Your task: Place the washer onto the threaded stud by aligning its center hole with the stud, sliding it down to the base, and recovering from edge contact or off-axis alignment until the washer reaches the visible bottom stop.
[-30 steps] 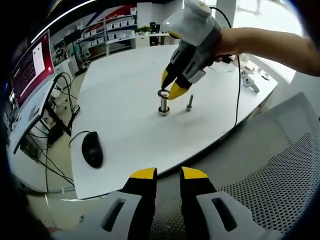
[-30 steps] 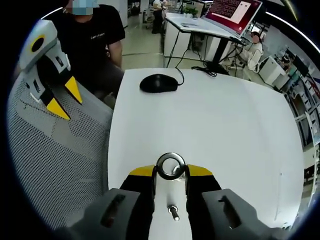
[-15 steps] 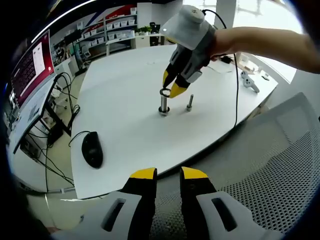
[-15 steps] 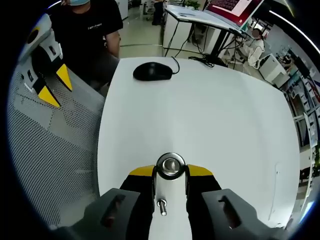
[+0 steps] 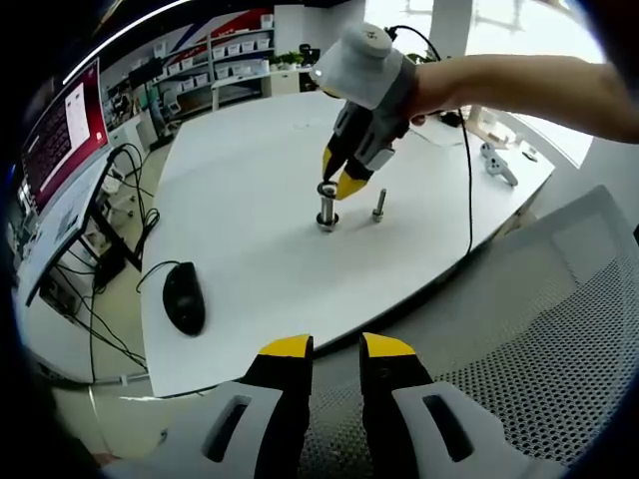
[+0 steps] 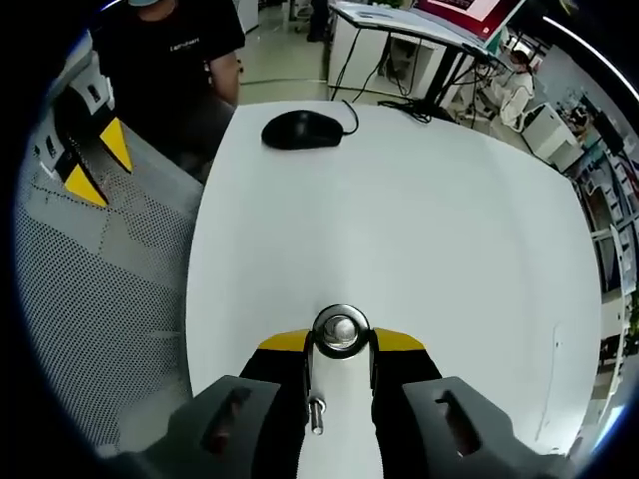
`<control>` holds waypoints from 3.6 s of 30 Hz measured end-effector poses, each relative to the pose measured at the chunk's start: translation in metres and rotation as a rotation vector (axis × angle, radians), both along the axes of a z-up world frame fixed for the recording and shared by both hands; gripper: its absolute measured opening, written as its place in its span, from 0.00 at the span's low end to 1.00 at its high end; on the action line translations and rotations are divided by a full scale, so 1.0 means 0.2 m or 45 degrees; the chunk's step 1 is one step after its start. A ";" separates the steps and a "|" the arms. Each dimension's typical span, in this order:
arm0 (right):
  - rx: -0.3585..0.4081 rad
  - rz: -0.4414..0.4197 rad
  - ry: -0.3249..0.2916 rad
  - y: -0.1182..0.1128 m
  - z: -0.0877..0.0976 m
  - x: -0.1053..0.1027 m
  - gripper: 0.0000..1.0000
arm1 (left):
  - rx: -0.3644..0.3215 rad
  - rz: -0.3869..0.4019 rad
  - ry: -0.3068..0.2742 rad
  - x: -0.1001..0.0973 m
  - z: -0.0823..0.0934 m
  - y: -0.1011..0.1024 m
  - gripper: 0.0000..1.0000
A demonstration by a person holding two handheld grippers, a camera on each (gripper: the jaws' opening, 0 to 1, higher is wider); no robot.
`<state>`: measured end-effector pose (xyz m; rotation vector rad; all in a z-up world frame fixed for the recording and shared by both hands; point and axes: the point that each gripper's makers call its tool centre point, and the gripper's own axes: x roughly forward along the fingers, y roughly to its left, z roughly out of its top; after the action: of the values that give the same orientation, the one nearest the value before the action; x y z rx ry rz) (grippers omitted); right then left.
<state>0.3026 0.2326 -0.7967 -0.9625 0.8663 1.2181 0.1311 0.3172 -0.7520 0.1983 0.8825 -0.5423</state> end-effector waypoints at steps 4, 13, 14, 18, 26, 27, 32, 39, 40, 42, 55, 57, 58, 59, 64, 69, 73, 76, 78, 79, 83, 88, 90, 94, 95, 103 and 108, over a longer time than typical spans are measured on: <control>-0.014 0.004 0.011 0.00 -0.02 0.02 0.24 | 0.000 0.002 0.002 0.01 -0.01 0.01 0.16; -0.036 0.020 0.023 0.00 -0.05 0.02 0.24 | 0.000 0.006 0.004 0.01 -0.01 0.02 0.17; -0.038 0.025 0.022 0.00 -0.05 0.02 0.24 | 0.000 0.007 0.004 0.01 -0.01 0.02 0.17; -0.059 0.031 0.032 0.01 -0.08 0.04 0.24 | 0.000 0.006 0.005 0.01 -0.01 0.01 0.17; -0.103 0.061 0.035 0.01 -0.12 0.04 0.23 | 0.001 0.005 0.007 0.01 -0.01 0.01 0.17; -0.109 0.065 0.037 0.01 -0.13 0.04 0.23 | 0.002 0.004 0.007 0.01 -0.01 0.02 0.17; -0.138 0.067 0.051 0.00 -0.17 0.05 0.23 | 0.002 0.005 0.008 0.01 -0.01 0.01 0.17; -0.171 0.065 0.080 -0.02 -0.22 0.02 0.23 | 0.001 0.005 0.007 0.01 -0.01 0.01 0.17; -0.182 0.066 0.082 -0.02 -0.23 0.02 0.23 | 0.000 0.006 0.007 0.01 -0.01 0.01 0.17; -0.187 0.073 0.089 -0.02 -0.26 0.01 0.23 | 0.000 0.006 0.007 0.01 -0.01 0.01 0.17; -0.231 0.088 0.125 -0.03 -0.28 -0.02 0.23 | -0.001 0.007 0.006 0.00 -0.01 0.01 0.17; -0.228 0.079 0.126 -0.02 -0.28 -0.02 0.23 | -0.001 0.007 0.006 0.01 -0.01 0.01 0.17; -0.228 0.079 0.129 -0.02 -0.28 -0.02 0.23 | -0.002 0.007 0.006 0.01 -0.01 0.01 0.17; -0.227 0.074 0.131 -0.02 -0.28 -0.02 0.23 | -0.002 0.008 0.006 0.01 -0.01 0.01 0.17; -0.229 0.072 0.133 -0.02 -0.28 -0.03 0.23 | -0.001 0.006 0.007 0.00 -0.01 0.01 0.17; -0.230 0.087 0.142 -0.02 -0.28 -0.03 0.23 | -0.001 0.008 0.007 0.01 -0.01 0.01 0.17; -0.235 0.088 0.145 -0.03 -0.28 -0.04 0.23 | 0.001 0.004 0.008 0.00 -0.01 0.01 0.17; -0.258 0.125 0.158 -0.04 -0.28 -0.06 0.23 | 0.001 0.005 0.008 0.00 -0.01 0.01 0.17; -0.277 0.173 0.156 -0.05 -0.28 -0.08 0.23 | 0.000 0.005 0.008 0.00 -0.01 0.01 0.17; -0.280 0.190 0.154 -0.05 -0.28 -0.08 0.23 | 0.000 0.004 0.008 0.01 -0.02 0.01 0.17; -0.271 0.161 0.161 -0.04 -0.28 -0.07 0.24 | 0.000 0.004 0.008 0.00 -0.01 0.01 0.17; -0.205 0.164 0.149 -0.03 -0.24 -0.06 0.32 | 0.000 0.004 0.006 0.00 -0.01 0.01 0.17; -0.172 0.163 0.133 -0.03 -0.20 -0.05 0.30 | 0.000 0.004 0.006 0.00 -0.01 0.01 0.17; -0.052 0.072 0.112 0.00 -0.10 -0.03 0.33 | 0.001 0.001 0.007 0.00 -0.01 0.01 0.17; -0.034 0.068 0.095 -0.01 -0.06 -0.04 0.33 | 0.001 0.000 0.008 0.00 -0.01 0.01 0.17; 0.149 0.002 0.023 -0.02 0.16 -0.12 0.34 | 0.001 -0.001 0.005 0.00 -0.01 0.00 0.16; 0.320 -0.082 -0.013 -0.05 0.36 -0.19 0.34 | 0.001 -0.002 0.002 0.00 -0.01 0.01 0.16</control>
<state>0.2641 0.2233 -0.7245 -0.7323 0.7107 1.2325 0.1315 0.3192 -0.7542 0.1991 0.8838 -0.5433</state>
